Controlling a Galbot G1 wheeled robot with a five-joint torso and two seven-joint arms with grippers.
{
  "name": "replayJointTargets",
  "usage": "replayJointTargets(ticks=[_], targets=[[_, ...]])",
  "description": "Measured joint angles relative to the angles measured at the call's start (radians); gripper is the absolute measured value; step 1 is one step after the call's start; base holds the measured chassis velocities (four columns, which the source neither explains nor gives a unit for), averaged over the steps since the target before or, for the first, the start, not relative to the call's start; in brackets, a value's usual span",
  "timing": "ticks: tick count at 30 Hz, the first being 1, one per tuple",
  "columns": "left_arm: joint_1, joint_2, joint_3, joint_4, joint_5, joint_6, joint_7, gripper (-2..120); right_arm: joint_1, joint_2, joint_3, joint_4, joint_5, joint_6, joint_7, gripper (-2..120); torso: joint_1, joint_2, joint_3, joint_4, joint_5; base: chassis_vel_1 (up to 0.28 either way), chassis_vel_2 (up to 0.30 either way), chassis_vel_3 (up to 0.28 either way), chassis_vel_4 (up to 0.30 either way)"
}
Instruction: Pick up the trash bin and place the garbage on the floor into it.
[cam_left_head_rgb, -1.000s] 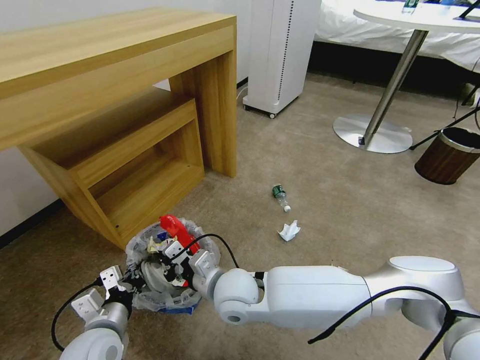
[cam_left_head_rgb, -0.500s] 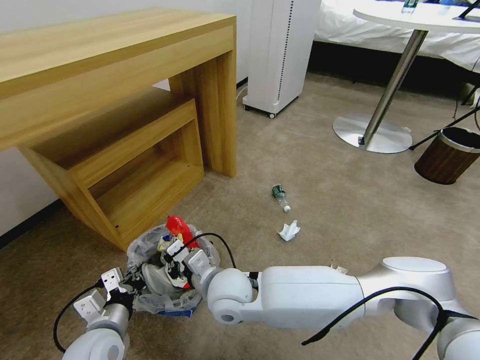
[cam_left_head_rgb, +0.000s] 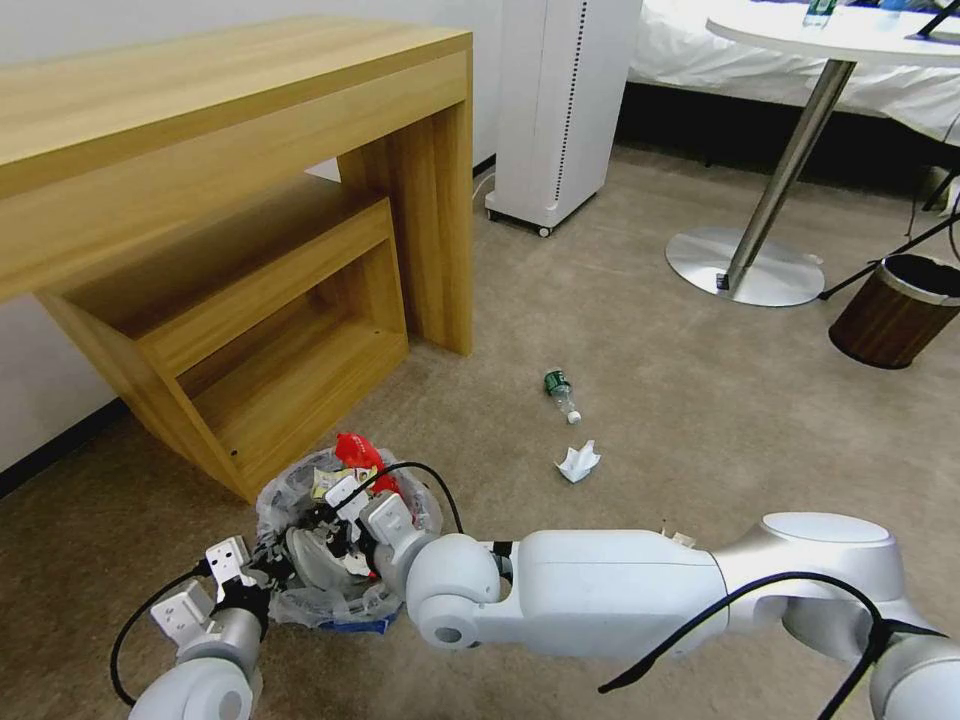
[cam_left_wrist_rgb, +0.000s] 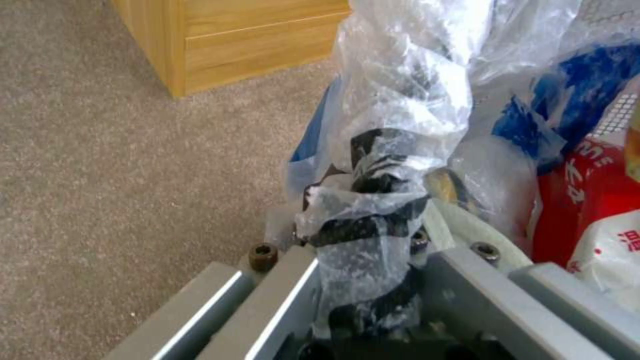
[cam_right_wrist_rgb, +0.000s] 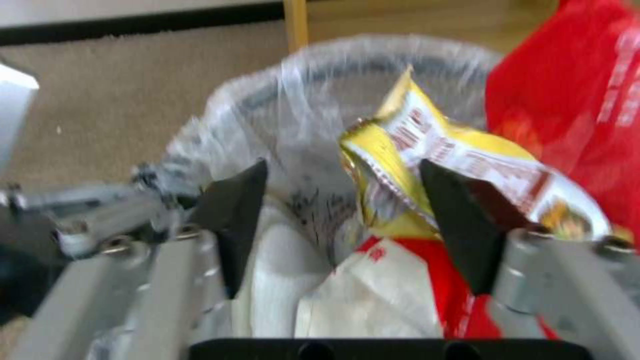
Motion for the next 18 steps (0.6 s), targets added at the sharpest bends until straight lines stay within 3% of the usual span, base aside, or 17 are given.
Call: replayJointTargets(ticks=[10, 18], targets=[[0.003, -0.011, 0.004, 0.0, 0.015, -0.003, 0.006, 0, -0.003, -0.02, 0.013, 0.023, -0.067, 0.046, -0.042, 99, 0.0, 0.0, 0.0, 0.0, 0.0001, 0.0, 0.0, 0.0, 0.0], [-0.005, -0.013, 0.012, 0.005, 0.017, 0.001, 0.005, 0, -0.003, -0.03, 0.025, 0.036, -0.092, 0.055, -0.067, 100, 0.0, 0.0, 0.0, 0.0, 0.0001, 0.0, 0.0, 0.0, 0.0]])
